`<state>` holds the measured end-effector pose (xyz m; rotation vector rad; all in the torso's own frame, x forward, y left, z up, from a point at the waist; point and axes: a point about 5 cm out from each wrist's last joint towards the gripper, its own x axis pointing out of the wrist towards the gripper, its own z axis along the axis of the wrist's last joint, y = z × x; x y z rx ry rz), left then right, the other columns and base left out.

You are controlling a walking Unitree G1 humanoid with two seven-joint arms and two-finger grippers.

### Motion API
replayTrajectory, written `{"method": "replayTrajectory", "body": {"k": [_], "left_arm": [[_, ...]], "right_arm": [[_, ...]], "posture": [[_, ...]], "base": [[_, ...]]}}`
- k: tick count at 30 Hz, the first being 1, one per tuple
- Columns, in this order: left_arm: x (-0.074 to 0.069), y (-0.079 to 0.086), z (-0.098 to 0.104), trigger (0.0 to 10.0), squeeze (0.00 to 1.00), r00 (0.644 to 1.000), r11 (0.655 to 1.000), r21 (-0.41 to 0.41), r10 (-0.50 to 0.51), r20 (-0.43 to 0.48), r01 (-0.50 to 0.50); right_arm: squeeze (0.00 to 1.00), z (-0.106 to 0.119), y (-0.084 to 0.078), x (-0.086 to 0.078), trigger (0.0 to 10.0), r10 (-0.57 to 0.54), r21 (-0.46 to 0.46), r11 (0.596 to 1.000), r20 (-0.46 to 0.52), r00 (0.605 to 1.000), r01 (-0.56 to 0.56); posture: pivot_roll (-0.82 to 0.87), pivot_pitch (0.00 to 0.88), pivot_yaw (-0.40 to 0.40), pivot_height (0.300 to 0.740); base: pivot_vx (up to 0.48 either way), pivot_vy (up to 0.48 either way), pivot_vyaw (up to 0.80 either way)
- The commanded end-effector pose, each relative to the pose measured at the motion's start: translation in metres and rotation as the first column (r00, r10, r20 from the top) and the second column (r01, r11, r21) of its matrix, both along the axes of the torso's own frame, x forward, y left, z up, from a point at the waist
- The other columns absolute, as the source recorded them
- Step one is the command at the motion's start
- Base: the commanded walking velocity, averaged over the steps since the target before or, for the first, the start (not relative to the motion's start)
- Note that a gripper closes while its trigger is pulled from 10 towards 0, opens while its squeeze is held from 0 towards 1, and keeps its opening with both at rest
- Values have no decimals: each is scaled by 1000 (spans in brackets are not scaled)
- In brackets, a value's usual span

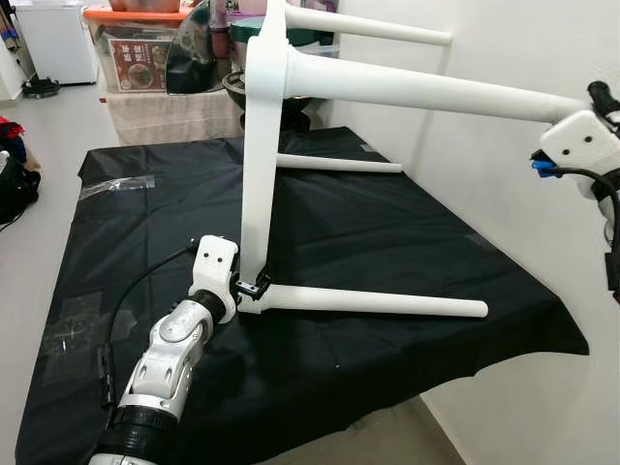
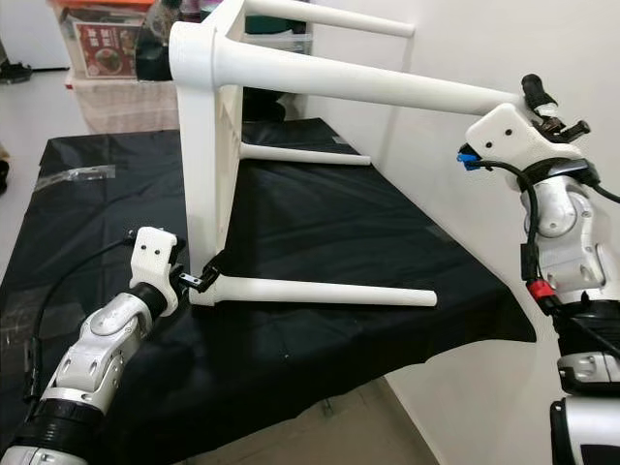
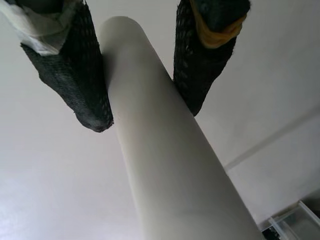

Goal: Building children table

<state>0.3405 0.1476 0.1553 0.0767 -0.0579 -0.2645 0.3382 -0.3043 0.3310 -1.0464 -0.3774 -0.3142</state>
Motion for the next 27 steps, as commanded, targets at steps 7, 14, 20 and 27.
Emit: {"method": "replayTrajectory", "body": {"k": [7,14,20,27], "left_arm": [[7,26,-4,10000,0,986,986,7,169,-8,-169],[11,40,5,10000,0,966,967,1,255,37,-256],[14,67,35,10000,0,925,935,-3,351,146,-355],[13,55,30,10000,0,943,952,7,302,141,-306]], "right_arm": [[0,7,-1,-2,0,75,360,927,95,993,-104],[0,-13,-6,1,0,93,616,780,59,994,-109],[0,-17,-7,0,0,89,615,782,54,995,-104],[1000,-35,8,-2,10000,106,362,930,-84,991,-68]], "posture": [[53,0,-81,740],[56,0,-80,740],[69,0,-80,740],[70,0,-76,740]], "base": [[0,0,0],[0,0,0],[0,0,0],[0,0,0]]}}
